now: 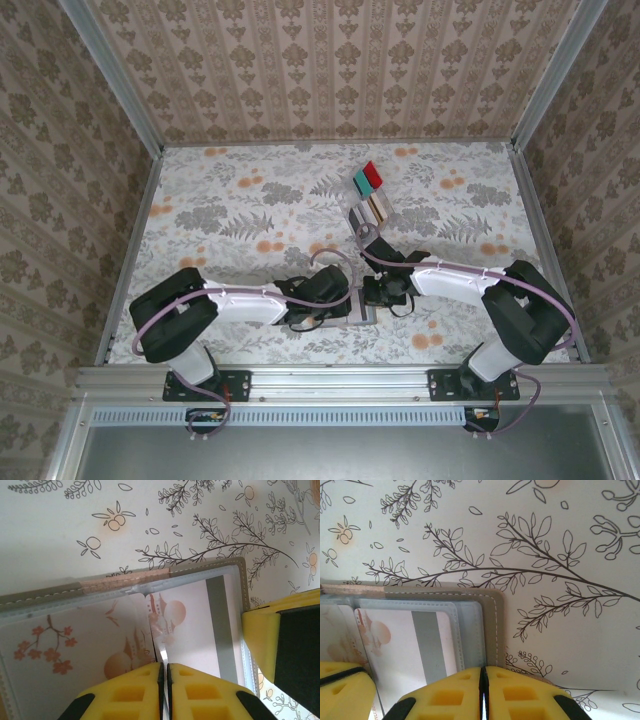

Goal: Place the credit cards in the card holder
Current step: Insert the credit card into the card slot.

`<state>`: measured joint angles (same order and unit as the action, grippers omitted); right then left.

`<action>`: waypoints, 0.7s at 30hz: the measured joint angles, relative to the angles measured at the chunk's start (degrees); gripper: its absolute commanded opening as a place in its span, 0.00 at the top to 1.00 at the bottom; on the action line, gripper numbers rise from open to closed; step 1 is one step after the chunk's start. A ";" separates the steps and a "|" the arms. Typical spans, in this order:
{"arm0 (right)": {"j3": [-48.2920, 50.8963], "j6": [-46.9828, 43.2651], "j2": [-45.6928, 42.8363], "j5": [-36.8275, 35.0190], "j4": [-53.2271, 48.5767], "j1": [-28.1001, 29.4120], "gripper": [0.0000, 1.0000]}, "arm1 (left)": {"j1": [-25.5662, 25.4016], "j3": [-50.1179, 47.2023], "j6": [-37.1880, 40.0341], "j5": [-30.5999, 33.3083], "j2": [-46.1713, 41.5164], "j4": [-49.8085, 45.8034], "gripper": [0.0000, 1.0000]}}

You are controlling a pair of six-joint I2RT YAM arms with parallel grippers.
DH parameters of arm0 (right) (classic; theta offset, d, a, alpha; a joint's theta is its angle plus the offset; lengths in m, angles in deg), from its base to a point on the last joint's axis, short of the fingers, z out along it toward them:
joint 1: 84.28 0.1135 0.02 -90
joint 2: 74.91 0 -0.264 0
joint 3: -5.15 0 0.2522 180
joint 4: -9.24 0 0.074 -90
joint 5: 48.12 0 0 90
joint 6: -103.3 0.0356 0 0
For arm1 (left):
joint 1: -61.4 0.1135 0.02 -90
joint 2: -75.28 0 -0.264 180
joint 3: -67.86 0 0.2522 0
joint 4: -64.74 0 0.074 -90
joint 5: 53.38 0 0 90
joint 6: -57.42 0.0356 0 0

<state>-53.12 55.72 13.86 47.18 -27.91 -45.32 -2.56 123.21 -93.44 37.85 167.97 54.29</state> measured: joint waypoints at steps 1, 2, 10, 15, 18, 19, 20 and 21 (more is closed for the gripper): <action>0.00 0.00 0.00 0.00 0.02 0.00 0.88 | 0.00 0.07 0.00 0.02 0.00 -0.24 0.86; 0.00 0.00 -0.04 0.00 0.00 0.00 0.88 | -0.02 0.09 0.00 0.04 -0.02 -0.37 0.86; 0.68 0.02 -0.57 -0.02 0.70 0.00 0.88 | -0.02 -0.83 -0.50 1.99 -4.02 -4.70 0.79; 0.87 0.22 -0.76 -0.02 0.94 0.00 0.87 | -0.02 -0.13 0.52 2.62 -5.57 -6.19 0.84; 0.92 0.24 -0.76 -0.02 0.96 0.00 0.88 | -0.02 0.31 0.92 2.19 -5.53 -5.79 0.89; 0.92 0.24 -0.76 -0.02 0.96 0.00 0.88 | -0.02 0.33 0.87 1.99 -5.51 -5.53 0.91; 0.92 0.24 -0.76 -0.02 0.98 0.00 0.88 | -0.02 0.33 0.87 1.73 -5.40 -5.22 0.91; 0.96 0.26 -0.76 -0.02 1.01 0.00 0.88 | -0.02 0.33 0.87 1.53 -5.20 -4.85 0.91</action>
<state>-52.16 55.98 13.10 47.16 -26.91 -45.32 -2.59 123.53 -92.57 39.38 162.76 49.44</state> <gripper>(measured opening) 0.124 0.097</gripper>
